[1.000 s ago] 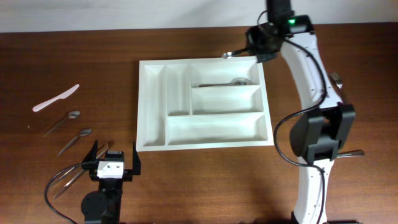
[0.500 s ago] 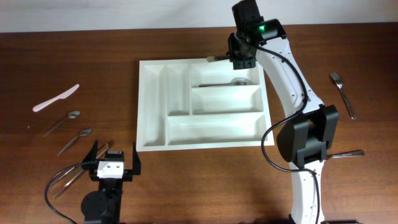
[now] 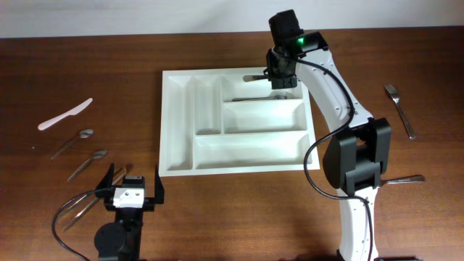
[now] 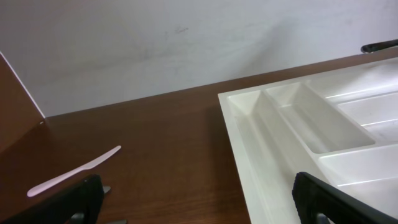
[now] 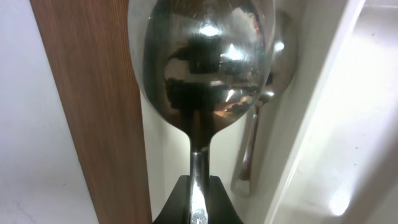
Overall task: Pack container
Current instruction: 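Lower the spoon onto the first spoon and release it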
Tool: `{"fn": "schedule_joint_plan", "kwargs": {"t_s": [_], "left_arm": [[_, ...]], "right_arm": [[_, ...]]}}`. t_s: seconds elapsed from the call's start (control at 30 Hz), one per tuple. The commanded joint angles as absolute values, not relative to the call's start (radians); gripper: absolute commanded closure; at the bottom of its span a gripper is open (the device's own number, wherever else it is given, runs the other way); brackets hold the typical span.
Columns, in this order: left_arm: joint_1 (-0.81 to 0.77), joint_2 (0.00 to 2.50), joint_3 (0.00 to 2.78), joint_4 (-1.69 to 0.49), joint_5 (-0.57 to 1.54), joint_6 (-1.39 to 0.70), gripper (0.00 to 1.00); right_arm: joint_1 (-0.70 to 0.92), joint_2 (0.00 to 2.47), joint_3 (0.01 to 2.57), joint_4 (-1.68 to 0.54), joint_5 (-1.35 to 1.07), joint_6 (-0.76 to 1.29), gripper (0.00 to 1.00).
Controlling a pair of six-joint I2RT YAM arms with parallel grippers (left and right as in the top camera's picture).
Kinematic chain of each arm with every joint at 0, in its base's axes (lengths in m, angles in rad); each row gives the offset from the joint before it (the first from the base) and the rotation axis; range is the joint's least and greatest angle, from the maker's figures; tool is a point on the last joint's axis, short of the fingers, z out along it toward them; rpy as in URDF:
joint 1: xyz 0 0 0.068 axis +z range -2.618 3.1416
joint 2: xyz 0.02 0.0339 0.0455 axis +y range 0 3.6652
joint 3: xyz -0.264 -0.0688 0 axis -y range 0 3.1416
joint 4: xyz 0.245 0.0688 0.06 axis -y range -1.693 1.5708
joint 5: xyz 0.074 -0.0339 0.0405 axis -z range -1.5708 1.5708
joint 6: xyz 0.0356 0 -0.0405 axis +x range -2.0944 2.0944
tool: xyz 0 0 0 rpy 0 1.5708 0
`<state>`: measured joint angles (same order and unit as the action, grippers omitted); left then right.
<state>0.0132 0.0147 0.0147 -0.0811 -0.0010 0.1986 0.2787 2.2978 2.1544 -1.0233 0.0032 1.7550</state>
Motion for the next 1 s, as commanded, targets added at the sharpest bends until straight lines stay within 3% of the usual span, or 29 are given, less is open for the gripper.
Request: {"fn": "schedule_joint_plan", "kwargs": {"t_s": [0.0, 0.6, 0.77, 0.97], "left_arm": [[0.009, 0.006, 0.008, -0.082, -0.004, 0.211, 0.01], [0.009, 0.006, 0.009, -0.082, -0.004, 0.211, 0.01], [0.009, 0.006, 0.008, -0.082, -0.004, 0.211, 0.01], [0.009, 0.006, 0.009, -0.082, -0.004, 0.211, 0.01]], "right_arm": [[0.307, 2.299, 2.149, -1.007, 0.013, 1.771, 0.96], [0.346, 2.357, 2.148, -0.986, 0.012, 1.771, 0.94], [0.345, 2.358, 2.148, -0.986, 0.022, 1.771, 0.8], [0.342, 2.358, 2.149, -0.984, 0.045, 1.745, 0.7]]}}
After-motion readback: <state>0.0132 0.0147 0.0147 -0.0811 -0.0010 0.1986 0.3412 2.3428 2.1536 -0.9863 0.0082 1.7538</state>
